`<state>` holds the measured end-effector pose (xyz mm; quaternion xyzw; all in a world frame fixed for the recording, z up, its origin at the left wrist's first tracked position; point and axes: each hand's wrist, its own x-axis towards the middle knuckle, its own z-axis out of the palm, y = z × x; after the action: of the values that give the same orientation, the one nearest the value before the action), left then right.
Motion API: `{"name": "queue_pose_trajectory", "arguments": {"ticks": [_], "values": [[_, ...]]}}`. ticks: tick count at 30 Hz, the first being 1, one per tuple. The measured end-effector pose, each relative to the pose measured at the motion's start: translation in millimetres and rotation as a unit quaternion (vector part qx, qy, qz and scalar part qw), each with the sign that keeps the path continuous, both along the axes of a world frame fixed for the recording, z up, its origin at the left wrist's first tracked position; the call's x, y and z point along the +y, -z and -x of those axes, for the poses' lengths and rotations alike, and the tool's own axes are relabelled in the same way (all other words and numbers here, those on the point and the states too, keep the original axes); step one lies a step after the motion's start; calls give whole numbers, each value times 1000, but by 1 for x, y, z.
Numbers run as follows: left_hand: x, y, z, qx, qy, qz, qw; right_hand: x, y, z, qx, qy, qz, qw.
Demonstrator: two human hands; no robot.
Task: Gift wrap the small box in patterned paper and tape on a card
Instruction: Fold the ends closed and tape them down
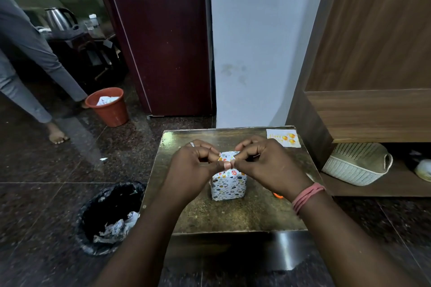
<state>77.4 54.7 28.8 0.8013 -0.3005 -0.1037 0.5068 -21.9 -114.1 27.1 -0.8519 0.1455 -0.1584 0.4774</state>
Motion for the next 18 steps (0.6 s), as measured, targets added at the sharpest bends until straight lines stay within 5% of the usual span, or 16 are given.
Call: {"name": "queue_pose_trajectory", "arguments": {"ticks": [7, 18], "values": [[-5, 1, 1, 134, -34, 37, 990, 6, 2, -4, -3, 54, -77, 996], [-14, 8, 12, 373, -38, 177, 910, 17, 11, -13, 4, 80, -311, 947]]}}
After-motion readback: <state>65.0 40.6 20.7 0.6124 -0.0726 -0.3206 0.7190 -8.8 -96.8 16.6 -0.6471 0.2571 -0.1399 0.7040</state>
